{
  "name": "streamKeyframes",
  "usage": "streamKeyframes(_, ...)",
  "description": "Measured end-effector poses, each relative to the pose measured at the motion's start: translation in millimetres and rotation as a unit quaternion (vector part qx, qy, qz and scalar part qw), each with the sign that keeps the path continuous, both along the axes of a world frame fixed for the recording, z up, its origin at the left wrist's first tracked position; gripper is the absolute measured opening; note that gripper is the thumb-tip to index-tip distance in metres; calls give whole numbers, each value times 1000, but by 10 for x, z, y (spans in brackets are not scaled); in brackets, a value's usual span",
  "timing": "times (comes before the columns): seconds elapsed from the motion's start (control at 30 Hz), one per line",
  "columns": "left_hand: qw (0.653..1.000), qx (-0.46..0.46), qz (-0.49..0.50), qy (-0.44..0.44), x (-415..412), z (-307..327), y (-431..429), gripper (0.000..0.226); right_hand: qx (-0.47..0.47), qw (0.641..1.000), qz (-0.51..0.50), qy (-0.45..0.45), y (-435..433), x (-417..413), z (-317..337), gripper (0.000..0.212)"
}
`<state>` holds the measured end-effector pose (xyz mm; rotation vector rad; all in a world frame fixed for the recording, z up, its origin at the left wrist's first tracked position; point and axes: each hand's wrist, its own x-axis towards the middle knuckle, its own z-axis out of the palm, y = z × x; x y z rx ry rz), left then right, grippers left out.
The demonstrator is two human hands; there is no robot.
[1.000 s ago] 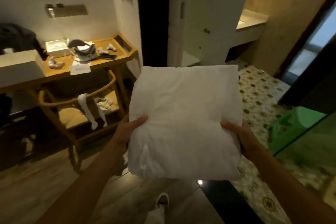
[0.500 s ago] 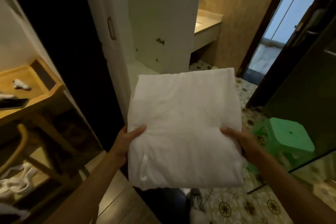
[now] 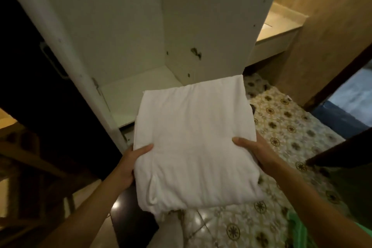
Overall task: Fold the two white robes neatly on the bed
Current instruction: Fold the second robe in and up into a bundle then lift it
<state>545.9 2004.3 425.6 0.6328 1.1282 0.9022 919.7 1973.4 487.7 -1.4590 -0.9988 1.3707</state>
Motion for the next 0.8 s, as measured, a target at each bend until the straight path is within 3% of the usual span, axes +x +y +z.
streamKeyframes(0.17, 996, -61, 61, 24, 191, -488, 1440, 103, -40, 998, 36, -19, 1806, 201, -425, 79)
streamKeyframes(0.23, 991, -87, 101, 35, 227, -628, 1996, 100, -59, 997, 51, -14, 2484, 183, -572, 67)
streamKeyframes(0.33, 985, -108, 131, 32, 209, -780, 2741, 75, -106, 991, 83, -16, 3610, 102, -832, 49)
streamKeyframes(0.4, 978, -136, 156, 39, 190, -830, 3134, 65, -145, 984, 105, -12, 4194, 14, -974, 67)
streamKeyframes(0.43, 973, -150, 174, 35, 142, -923, 3375, 65, -157, 980, 119, -6, 4541, -49, -1071, 75)
streamKeyframes(0.57, 963, -164, 214, 26, -59, -1202, 4243, 85, -184, 972, 147, -12, 5680, -437, -1482, 68)
streamKeyframes(0.67, 957, -166, 231, 60, -364, -1706, 5150, 104, -206, 960, 189, 1, 6849, -827, -2201, 85)
streamKeyframes(0.8, 944, -162, 258, 127, -825, -2393, 6278, 65, -215, 952, 217, 3, 8124, -1344, -3126, 72)
